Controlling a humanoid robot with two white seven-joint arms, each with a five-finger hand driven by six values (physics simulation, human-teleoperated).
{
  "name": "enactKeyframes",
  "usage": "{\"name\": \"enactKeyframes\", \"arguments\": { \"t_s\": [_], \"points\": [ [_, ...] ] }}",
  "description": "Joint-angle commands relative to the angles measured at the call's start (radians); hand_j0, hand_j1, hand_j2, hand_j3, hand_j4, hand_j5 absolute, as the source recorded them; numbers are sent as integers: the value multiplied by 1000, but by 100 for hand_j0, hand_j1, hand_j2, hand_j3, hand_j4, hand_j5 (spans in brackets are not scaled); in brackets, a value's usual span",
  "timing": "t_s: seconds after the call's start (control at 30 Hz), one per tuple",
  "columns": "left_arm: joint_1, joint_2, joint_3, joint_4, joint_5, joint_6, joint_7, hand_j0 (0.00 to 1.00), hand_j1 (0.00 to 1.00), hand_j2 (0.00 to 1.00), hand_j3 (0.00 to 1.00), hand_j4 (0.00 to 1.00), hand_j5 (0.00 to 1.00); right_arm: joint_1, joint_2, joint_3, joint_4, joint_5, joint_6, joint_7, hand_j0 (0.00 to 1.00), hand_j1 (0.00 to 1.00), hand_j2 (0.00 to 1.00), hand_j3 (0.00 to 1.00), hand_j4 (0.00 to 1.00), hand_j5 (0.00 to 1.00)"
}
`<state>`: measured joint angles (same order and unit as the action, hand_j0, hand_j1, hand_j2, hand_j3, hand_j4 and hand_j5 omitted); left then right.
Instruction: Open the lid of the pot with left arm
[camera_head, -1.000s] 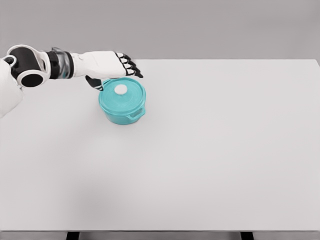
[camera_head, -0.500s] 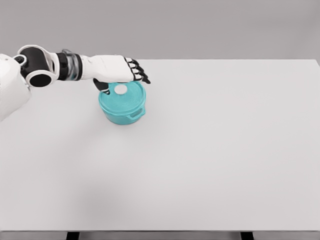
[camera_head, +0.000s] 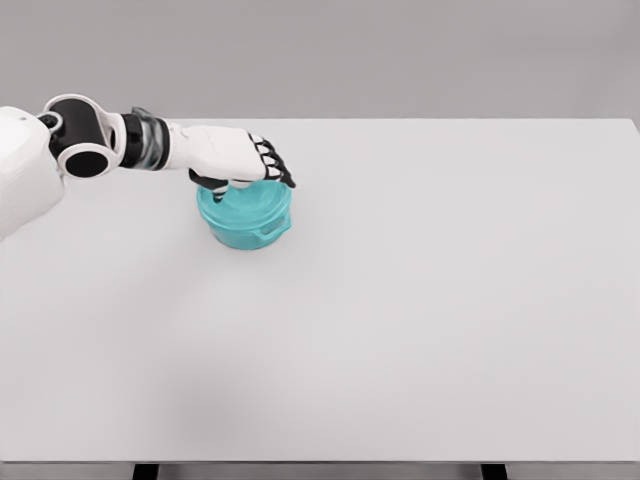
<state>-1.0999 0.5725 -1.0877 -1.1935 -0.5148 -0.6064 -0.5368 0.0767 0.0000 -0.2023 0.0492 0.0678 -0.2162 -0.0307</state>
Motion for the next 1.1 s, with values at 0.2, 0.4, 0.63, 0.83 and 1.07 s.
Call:
{"name": "enactKeyframes", "arguments": {
  "t_s": [0.2, 0.4, 0.63, 0.83, 1.07],
  "points": [
    [-12, 18, 12, 22, 4, -4, -6, 100, 100, 100, 100, 100, 100, 0, 0, 0, 0, 0, 0, 0, 100, 100, 100, 100, 100, 100],
    [-14, 18, 12, 22, 13, -4, -2, 100, 100, 100, 100, 100, 100, 0, 0, 0, 0, 0, 0, 0, 100, 100, 100, 100, 100, 100],
    [-12, 21, 25, 22, 18, -4, -6, 85, 85, 85, 85, 85, 85, 0, 0, 0, 0, 0, 0, 0, 100, 100, 100, 100, 100, 100],
    [-12, 23, 23, 22, 16, -4, -8, 72, 72, 72, 72, 72, 72, 0, 0, 0, 0, 0, 0, 0, 100, 100, 100, 100, 100, 100],
    [-12, 24, 22, 22, 16, -4, -8, 60, 60, 60, 60, 60, 60, 0, 0, 0, 0, 0, 0, 2, 100, 100, 100, 100, 100, 100]
  ]
}}
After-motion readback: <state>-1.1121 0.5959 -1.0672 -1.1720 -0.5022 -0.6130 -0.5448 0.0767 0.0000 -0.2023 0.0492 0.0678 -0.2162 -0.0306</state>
